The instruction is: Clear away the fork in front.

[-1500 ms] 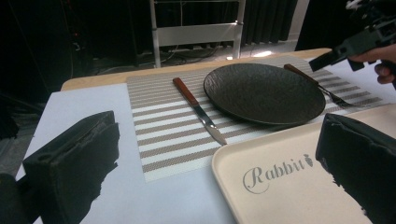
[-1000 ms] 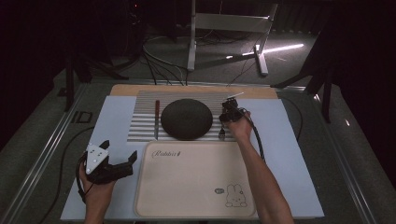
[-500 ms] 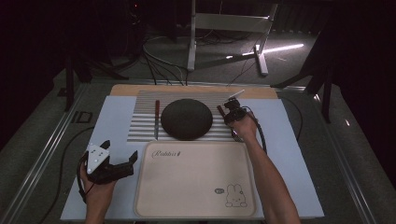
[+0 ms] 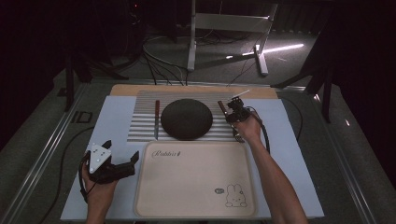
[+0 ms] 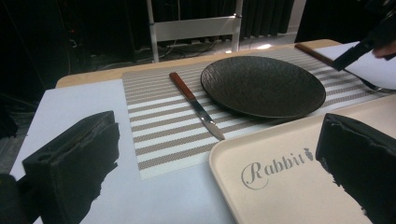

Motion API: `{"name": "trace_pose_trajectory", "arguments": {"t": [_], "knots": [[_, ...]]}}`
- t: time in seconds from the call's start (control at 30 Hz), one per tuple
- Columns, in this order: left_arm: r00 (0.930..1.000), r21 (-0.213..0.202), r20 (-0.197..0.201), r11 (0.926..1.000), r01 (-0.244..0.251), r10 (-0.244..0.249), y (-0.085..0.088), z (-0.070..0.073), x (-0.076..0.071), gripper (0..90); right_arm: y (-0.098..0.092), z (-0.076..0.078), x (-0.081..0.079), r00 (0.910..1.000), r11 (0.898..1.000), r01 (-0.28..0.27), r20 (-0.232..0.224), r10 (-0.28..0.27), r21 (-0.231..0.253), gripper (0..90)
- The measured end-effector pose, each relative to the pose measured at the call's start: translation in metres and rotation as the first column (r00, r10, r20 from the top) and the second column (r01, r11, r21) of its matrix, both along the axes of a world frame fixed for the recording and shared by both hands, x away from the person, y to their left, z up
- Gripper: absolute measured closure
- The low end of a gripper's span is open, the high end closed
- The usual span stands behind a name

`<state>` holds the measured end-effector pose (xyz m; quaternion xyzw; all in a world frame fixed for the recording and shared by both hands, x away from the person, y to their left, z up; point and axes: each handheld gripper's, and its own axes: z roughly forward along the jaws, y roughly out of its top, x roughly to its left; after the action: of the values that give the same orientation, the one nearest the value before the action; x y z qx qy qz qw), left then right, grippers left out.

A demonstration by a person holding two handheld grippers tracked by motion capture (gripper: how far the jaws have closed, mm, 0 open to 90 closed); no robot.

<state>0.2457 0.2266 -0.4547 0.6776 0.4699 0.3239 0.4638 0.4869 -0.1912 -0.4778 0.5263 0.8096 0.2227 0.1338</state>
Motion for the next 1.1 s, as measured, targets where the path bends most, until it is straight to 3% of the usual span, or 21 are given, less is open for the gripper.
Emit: {"name": "trace_pose_trajectory", "arguments": {"t": [0.17, 0.33, 0.8, 0.93, 1.1], "knots": [[1.0, 0.001, -0.001, 1.0, 0.002, -0.002, -0.001, 0.0, 0.0, 0.3, -0.001, 0.014, -0.009, 0.9961, 1.0, -0.012, 0.088, 0.011, 0.013, 78.4], [1.0, 0.002, -0.002, 1.0, 0.001, -0.001, -0.001, -0.001, 0.001, 0.3, -0.003, 0.025, -0.018, 0.9891, 0.999, -0.035, 0.144, 0.029, 0.039, 78.3], [0.9999, -0.009, -0.002, 0.9999, 0.01, -0.01, -0.008, 0.004, 0.002, 0.3, -0.005, 0.042, -0.053, 0.9747, 0.985, -0.074, 0.22, 0.039, 0.154, 78.2], [0.9993, -0.026, -0.018, 0.9991, 0.032, -0.033, -0.014, 0.008, 0.006, 0.3, -0.003, 0.047, -0.067, 0.9678, 0.979, -0.092, 0.248, 0.045, 0.184, 78.2], [0.9986, -0.015, -0.029, 0.9989, 0.045, -0.045, -0.021, 0.015, 0.011, 0.3, 0.001, 0.054, -0.085, 0.9561, 0.969, -0.127, 0.286, 0.062, 0.213, 78.3]]}}
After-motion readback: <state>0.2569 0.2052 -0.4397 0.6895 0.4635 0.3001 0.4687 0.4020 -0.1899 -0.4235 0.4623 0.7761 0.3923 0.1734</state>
